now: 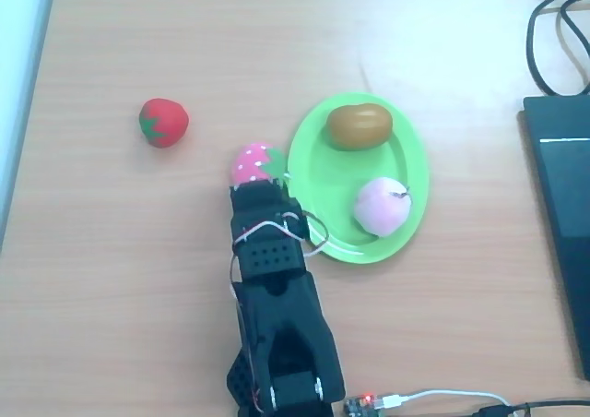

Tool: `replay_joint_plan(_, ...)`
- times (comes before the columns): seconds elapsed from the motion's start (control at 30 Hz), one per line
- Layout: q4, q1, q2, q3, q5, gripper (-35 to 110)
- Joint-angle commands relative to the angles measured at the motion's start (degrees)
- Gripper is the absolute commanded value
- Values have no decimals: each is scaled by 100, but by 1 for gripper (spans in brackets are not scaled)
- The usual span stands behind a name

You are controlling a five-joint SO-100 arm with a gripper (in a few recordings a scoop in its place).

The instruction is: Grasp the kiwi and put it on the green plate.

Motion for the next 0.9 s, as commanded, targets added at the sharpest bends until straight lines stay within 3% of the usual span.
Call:
replay_joint_plan(0.0, -9, 0, 281, 281, 114, -8)
replay_joint_plan(0.47, 44, 554, 1318, 1239, 378, -8)
replay_joint_plan(0.87, 1090, 686, 2004, 1222, 229, -8)
